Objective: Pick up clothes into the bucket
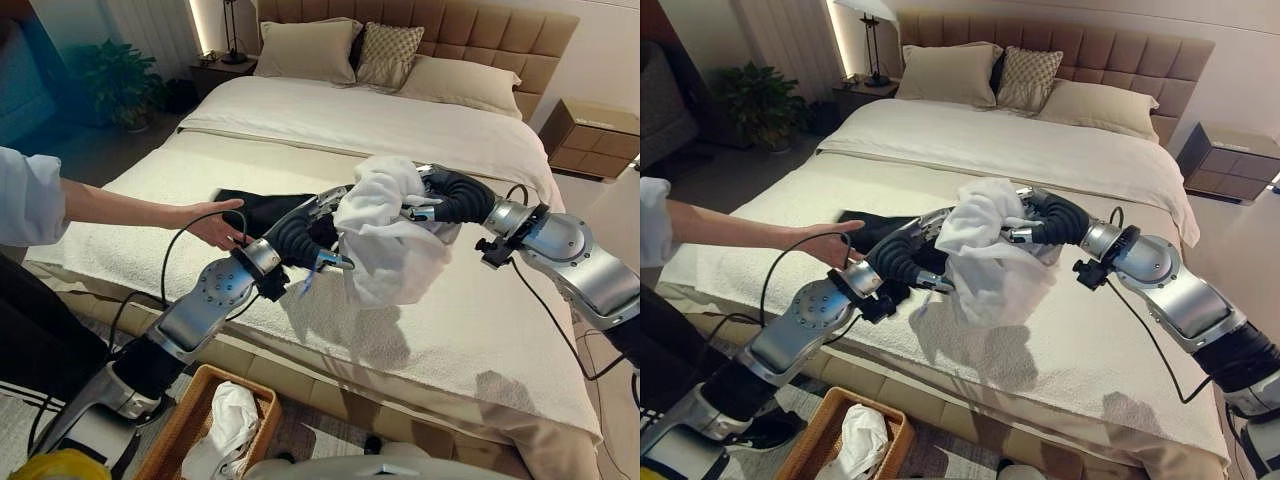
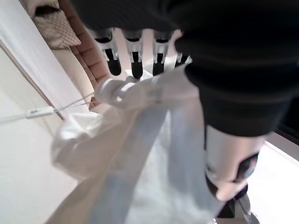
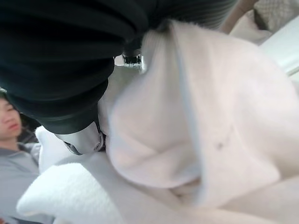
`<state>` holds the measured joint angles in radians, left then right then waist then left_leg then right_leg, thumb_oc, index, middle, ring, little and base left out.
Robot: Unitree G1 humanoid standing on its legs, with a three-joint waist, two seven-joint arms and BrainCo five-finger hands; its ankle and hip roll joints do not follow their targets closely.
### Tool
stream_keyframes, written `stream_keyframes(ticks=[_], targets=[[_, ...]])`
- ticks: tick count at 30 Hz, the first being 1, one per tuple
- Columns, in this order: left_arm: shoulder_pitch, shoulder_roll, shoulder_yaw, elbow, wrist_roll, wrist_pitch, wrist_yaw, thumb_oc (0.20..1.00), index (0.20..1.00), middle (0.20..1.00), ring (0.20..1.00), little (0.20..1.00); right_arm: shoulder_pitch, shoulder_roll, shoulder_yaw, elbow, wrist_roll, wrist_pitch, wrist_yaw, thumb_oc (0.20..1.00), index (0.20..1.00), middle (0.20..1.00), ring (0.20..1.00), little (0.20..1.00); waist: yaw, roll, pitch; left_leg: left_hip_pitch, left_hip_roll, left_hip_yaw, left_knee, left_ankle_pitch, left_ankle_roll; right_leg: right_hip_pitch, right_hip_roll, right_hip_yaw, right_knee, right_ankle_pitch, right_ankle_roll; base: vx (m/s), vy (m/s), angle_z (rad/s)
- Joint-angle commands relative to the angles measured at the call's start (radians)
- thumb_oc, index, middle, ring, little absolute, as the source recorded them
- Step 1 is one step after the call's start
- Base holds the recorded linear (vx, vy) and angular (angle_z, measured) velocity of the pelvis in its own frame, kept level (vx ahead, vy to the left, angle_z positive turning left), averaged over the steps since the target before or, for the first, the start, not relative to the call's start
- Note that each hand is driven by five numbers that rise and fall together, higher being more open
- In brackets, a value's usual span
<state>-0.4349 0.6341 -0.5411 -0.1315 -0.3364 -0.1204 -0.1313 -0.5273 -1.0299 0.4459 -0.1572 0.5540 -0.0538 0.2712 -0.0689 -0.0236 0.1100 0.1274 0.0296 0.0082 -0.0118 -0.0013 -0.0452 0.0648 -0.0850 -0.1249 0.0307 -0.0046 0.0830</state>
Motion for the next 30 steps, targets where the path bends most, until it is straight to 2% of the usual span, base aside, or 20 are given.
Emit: stream_keyframes(ticks=[1,14,15,16,17,28,29,30], targets=[[-0.091,-0.029,-0.03,0.056,0.02,-0.034,0.021,1.0,1.0,1.0,1.0,1.0,-0.072,0.024,-0.002,-0.064,0.114,-0.033,0.018,0.2,0.2,0.2,0.2,0.2,0.006,-0.053,-0.056,-0.05,0.0,-0.012,0.067,-0.067,-0.03,0.043,-0.049,-0.039,-0.008,-0.038,0.054,0.0,0.0,0.0],[-0.09,-0.147,-0.032,0.084,0.022,-0.026,0.046,1.0,1.0,1.0,1.0,1.0,-0.021,0.08,-0.008,-0.081,0.216,-0.007,0.061,0.2,0.2,0.2,0.2,0.2,0.0,-0.056,-0.056,-0.054,-0.003,-0.021,0.073,-0.07,-0.029,0.048,-0.052,-0.039,-0.008,-0.042,0.053,0.0,0.002,0.01],[-0.09,-0.152,-0.032,0.086,0.019,-0.025,0.046,0.922,0.922,0.922,0.922,0.922,-0.02,0.082,-0.008,-0.084,0.218,-0.007,0.063,0.2,0.2,0.2,0.2,0.2,0.0,-0.057,-0.056,-0.054,-0.003,-0.022,0.073,-0.07,-0.029,0.048,-0.052,-0.038,-0.008,-0.042,0.053,0.0,0.0,0.0],[-0.09,-0.161,-0.031,0.09,0.016,-0.025,0.048,0.357,0.357,0.357,0.357,0.357,-0.014,0.086,-0.01,-0.087,0.222,-0.008,0.066,0.2,0.2,0.2,0.2,0.2,-0.002,-0.056,-0.057,-0.055,-0.004,-0.023,0.074,-0.069,-0.029,0.048,-0.052,-0.038,-0.008,-0.042,0.052,0.0,0.0,0.0],[-0.089,-0.166,-0.03,0.096,0.009,-0.026,0.051,0.2,0.2,0.2,0.2,0.2,-0.013,0.085,-0.01,-0.09,0.224,-0.008,0.068,0.2,0.2,0.2,0.2,0.2,-0.003,-0.057,-0.057,-0.055,-0.004,-0.023,0.074,-0.069,-0.029,0.048,-0.052,-0.038,-0.007,-0.043,0.052,0.0,0.0,0.0],[-0.036,-0.201,-0.014,0.115,-0.028,-0.016,0.041,0.2,0.2,0.2,0.2,0.2,0.034,0.128,-0.043,-0.117,0.239,-0.01,0.077,0.2,0.2,0.2,0.2,0.2,-0.005,-0.06,-0.055,-0.057,-0.004,-0.028,0.077,-0.071,-0.028,0.046,-0.053,-0.034,-0.008,-0.043,0.05,0.0,0.0,0.0],[-0.029,-0.201,-0.009,0.115,-0.026,-0.015,0.041,0.2,0.2,0.2,0.2,0.2,0.042,0.134,-0.053,-0.115,0.232,-0.014,0.071,0.438,0.438,0.438,0.438,0.438,-0.006,-0.059,-0.055,-0.058,-0.004,-0.028,0.078,-0.072,-0.028,0.045,-0.054,-0.032,-0.007,-0.043,0.049,0.0,0.0,0.0],[-0.023,-0.202,-0.006,0.117,-0.026,-0.014,0.04,0.2,0.2,0.2,0.2,0.2,0.047,0.138,-0.059,-0.115,0.232,-0.016,0.069,0.507,0.507,0.507,0.507,0.507,-0.007,-0.059,-0.055,-0.058,-0.004,-0.027,0.079,-0.072,-0.027,0.045,-0.053,-0.032,-0.007,-0.043,0.05,0.0,0.0,0.0]])
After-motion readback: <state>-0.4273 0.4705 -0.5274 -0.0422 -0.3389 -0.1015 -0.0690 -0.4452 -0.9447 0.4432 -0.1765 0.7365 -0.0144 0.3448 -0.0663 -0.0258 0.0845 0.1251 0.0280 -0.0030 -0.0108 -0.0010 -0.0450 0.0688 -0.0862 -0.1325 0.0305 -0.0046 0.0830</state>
